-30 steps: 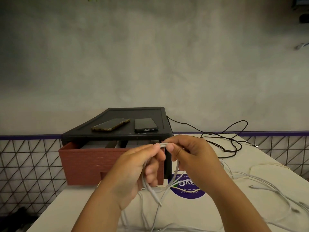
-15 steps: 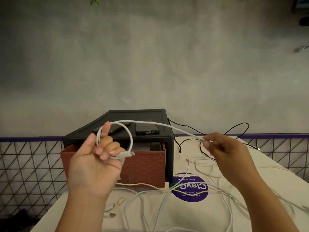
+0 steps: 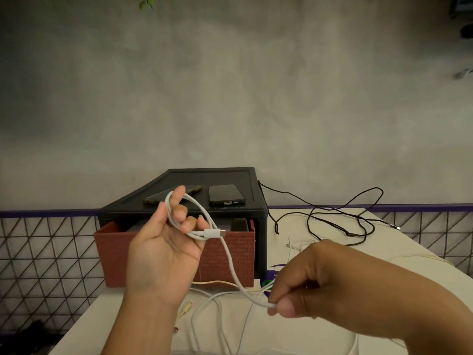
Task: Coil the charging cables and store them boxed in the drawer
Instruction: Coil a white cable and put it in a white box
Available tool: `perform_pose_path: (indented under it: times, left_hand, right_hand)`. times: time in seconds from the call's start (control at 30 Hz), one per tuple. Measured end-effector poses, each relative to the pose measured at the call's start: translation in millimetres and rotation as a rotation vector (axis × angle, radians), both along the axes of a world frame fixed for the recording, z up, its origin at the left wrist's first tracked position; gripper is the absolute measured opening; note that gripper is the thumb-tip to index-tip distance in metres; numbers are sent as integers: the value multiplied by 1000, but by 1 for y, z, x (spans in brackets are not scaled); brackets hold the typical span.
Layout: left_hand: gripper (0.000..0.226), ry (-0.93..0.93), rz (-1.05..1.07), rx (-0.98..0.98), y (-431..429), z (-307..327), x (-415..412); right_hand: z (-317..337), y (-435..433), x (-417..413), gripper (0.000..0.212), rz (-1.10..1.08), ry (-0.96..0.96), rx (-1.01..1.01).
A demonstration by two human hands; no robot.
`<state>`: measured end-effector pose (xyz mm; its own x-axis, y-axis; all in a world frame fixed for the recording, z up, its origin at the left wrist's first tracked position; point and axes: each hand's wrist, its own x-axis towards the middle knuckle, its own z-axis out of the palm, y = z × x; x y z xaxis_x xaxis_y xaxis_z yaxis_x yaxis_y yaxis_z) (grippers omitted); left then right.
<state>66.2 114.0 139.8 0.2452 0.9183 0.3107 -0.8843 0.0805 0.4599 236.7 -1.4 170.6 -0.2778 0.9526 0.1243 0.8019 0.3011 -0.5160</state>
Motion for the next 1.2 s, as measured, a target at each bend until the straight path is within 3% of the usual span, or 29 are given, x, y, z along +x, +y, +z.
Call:
perform_pose_path:
  times: [0.1, 0.23, 0.33, 0.43, 0.57, 0.63, 0.77, 0.93, 1.1, 1.2]
  left_hand:
    - [38, 166, 61, 62, -5, -2, 7]
    - [39, 561, 182, 270, -15, -7, 20]
    - [39, 706, 44, 347, -20, -11, 29]
    - [39, 689, -120, 381, -24, -13, 30]
    - [52, 635, -316, 356, -28, -11, 30]
    - [45, 598, -365, 335, -28, -9, 29]
    - [40, 491, -390, 272, -29, -7, 28]
    - [30, 482, -221, 136, -30, -5, 36]
    - [29, 413, -243, 78, -27, -3, 33]
    - [31, 353, -227, 36, -23, 0, 28]
  right_hand:
    - [2, -3, -5, 14, 57, 66, 13]
    - [2, -1, -11, 20, 138, 81, 77]
    - [-1, 6, -14, 11, 148, 231, 232]
    - [-4, 14, -8, 17, -27, 424, 438]
    - [-8, 24, 3, 16, -298, 344, 675]
    - [-10, 27, 5, 2, -300, 380, 615]
    - [-16, 32, 3, 29, -129, 413, 435]
    - [-18, 39, 2, 34, -197, 531, 528]
    - [-14, 35, 2, 20, -219, 565, 503]
    - [-14, 33, 13, 22, -287, 547, 551]
